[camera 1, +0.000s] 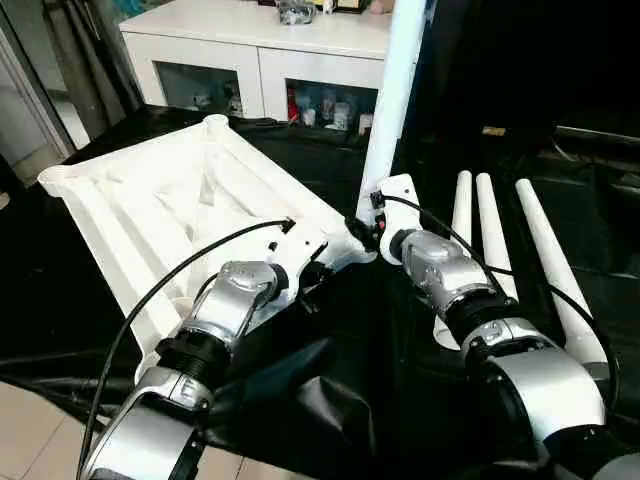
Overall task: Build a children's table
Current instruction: Insert table leg to table base, then rotate leg to tighten
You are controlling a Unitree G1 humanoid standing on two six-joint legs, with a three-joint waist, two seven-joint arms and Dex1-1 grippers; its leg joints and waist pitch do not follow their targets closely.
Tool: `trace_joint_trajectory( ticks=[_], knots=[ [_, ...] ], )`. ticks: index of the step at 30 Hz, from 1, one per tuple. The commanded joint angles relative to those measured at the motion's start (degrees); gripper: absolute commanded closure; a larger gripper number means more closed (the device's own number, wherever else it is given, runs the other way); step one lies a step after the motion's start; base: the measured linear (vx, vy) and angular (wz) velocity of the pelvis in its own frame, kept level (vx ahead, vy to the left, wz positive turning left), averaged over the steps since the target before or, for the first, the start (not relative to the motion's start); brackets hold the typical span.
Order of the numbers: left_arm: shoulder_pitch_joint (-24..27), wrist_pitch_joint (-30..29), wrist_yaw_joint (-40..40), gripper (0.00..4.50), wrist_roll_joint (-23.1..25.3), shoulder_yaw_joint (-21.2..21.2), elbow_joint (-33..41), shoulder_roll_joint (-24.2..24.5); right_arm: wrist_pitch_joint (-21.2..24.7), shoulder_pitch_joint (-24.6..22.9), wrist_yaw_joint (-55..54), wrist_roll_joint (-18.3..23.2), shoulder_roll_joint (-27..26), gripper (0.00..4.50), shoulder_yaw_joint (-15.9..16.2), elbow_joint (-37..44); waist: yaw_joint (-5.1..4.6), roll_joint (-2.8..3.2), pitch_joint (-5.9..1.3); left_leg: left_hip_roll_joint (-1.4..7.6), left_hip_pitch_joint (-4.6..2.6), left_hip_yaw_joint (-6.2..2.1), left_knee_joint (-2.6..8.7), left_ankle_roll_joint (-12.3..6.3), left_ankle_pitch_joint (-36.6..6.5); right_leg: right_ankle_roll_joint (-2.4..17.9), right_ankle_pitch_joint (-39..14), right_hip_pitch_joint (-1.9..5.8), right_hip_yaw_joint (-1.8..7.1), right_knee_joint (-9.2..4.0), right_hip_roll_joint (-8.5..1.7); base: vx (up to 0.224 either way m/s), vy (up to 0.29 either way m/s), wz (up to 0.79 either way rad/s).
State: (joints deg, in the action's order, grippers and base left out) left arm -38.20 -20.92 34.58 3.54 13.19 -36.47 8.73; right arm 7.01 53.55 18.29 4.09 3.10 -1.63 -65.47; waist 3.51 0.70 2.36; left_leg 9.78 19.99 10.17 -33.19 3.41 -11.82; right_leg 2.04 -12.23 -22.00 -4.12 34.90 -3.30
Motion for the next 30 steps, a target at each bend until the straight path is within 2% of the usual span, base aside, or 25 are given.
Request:
trace_joint_trajectory(
  ticks=[1, 5, 8, 10, 12, 16, 18, 19, 20, 21, 25, 28, 30],
  knots=[
    [-1.6, 0.7, -1.0, 4.5, 0.2, -0.9, 0.4, 0.1, 2.9, -2.3, 2.2, 0.2, -1.5, 1.04, 0.9, -4.2, 0.15, 0.16, -2.38, 4.08, 0.07, -1.55, 4.48, -1.92, -11.0, 12.1, -10.4, 2.0, 3.82, -4.85, -6.25, 0.0, 0.0, 0.0],
    [-1.7, 1.1, -0.3, 4.5, 0.0, -0.8, 0.5, 0.7, 1.5, -1.6, 3.8, 0.1, -0.7, 0.69, 0.5, -3.9, 0.14, 0.31, -2.25, 4.1, 0.04, -1.55, 4.52, -1.84, -11.8, 12.4, -11.6, 2.06, 3.79, -4.94, -6.31, 0.0, 0.0, 0.0],
    [-1.7, 1.4, 0.3, 4.5, 0.1, -0.6, 0.6, 1.0, 0.8, -1.3, 6.0, 0.3, -0.1, 0.69, 0.1, -3.3, 0.18, 0.33, -2.26, 4.11, 0.05, -1.56, 4.48, -1.89, -11.9, 12.3, -12.2, 2.14, 3.81, -5.0, -6.36, 0.0, 0.0, 0.0],
    [-1.7, 2.1, 1.4, 4.5, 0.2, -0.2, 1.0, 1.5, 0.3, -1.2, 9.5, 0.4, 1.0, 0.69, 0.1, -2.0, 0.23, 0.4, -2.37, 4.06, 0.14, -1.52, 4.32, -2.33, -10.9, 12.6, -10.6, 2.28, 3.82, -4.81, -6.34, 0.0, 0.0, 0.0],
    [-1.5, 2.7, 2.3, 4.5, 0.0, 0.1, 1.4, 1.8, -0.1, -1.2, 11.0, 0.1, 1.9, 0.69, 0.4, -1.3, 0.24, 0.32, -2.58, 4.04, 0.28, -1.45, 4.04, -3.1, -8.6, 13.4, -6.9, 2.5, 3.79, -4.36, -6.32, 0.0, 0.0, 0.0],
    [-0.4, 4.5, 5.5, 4.5, -0.9, 0.3, 3.0, 3.0, -0.4, -1.7, 16.5, 0.0, 4.6, 0.69, 1.1, 1.2, 0.4, 0.42, -3.13, 3.87, 0.58, -1.29, 3.28, -5.77, -3.5, 15.6, 2.3, 2.87, 3.54, -3.23, -6.14, 0.0, 0.0, 0.0],
    [0.4, 5.8, 7.9, 4.5, -1.1, 0.8, 4.1, 4.2, 0.0, -2.3, 20.5, 0.3, 6.1, 0.69, 1.5, 3.0, 0.73, 0.41, -3.5, 3.92, 0.87, -1.22, 2.64, -8.37, 0.0, 16.6, 8.9, 2.8, 3.33, -2.41, -6.01, 0.0, 0.0, 0.0],
    [0.8, 6.2, 9.0, 4.5, -1.3, 1.1, 4.6, 4.7, 0.3, -2.8, 22.5, 0.3, 6.7, 0.69, 1.9, 3.9, 0.73, 0.41, -3.5, 3.92, 0.87, -1.22, 2.64, -8.37, 0.0, 16.6, 8.9, 2.8, 3.33, -2.41, -6.01, 0.0, 0.0, 0.0],
    [1.1, 6.5, 10.0, 4.5, -1.4, 1.2, 5.1, 5.1, 0.4, -3.1, 24.1, 0.3, 7.2, 0.69, 2.2, 4.6, 0.95, 0.49, -3.5, 3.98, 1.06, -1.08, 2.32, -9.98, 1.4, 17.2, 11.6, 2.69, 3.06, -2.05, -5.8, 0.0, 0.0, 0.0],
    [2.1, 7.7, 12.5, 4.5, -1.8, 1.6, 6.2, 6.4, -0.1, -4.7, 28.8, -0.4, 8.9, 0.69, 3.9, 7.0, 1.12, 0.42, -3.57, 4.11, 1.17, -1.14, 2.2, -10.56, 1.5, 17.4, 11.7, 2.74, 2.93, -1.95, -5.91, 0.0, 0.0, 0.0],
    [3.2, 9.6, 15.3, 4.5, -2.2, 1.9, 7.8, 8.0, -0.3, -7.2, 34.8, -0.6, 10.9, 0.69, 5.9, 10.5, 1.89, 0.48, -3.56, 4.3, 1.08, -1.13, 1.96, -11.25, 1.6, 17.1, 10.5, 2.45, 2.85, -1.84, -5.9, 0.0, 0.0, 0.0],
    [5.5, 14.4, 21.9, 4.5, -3.3, 3.1, 10.9, 11.2, -0.1, -10.1, 39.2, -0.4, 12.7, 0.69, 7.2, 15.2, 2.04, 0.52, -3.38, 4.41, 1.1, -1.18, 2.16, -10.11, -0.4, 16.3, 6.4, 2.44, 2.91, -2.14, -6.0, 0.0, 0.0, 0.0],
    [6.5, 15.2, 24.6, 4.5, -4.2, 3.4, 12.5, 12.4, -0.2, -11.1, 40.5, 0.0, 13.2, 0.69, 7.4, 17.2, 2.12, 0.56, -3.46, 4.44, 0.93, -1.13, 2.19, -9.3, -0.3, 16.2, 6.1, 2.32, 3.0, -2.05, -5.89, 0.0, 0.0, 0.0]
  ],
)
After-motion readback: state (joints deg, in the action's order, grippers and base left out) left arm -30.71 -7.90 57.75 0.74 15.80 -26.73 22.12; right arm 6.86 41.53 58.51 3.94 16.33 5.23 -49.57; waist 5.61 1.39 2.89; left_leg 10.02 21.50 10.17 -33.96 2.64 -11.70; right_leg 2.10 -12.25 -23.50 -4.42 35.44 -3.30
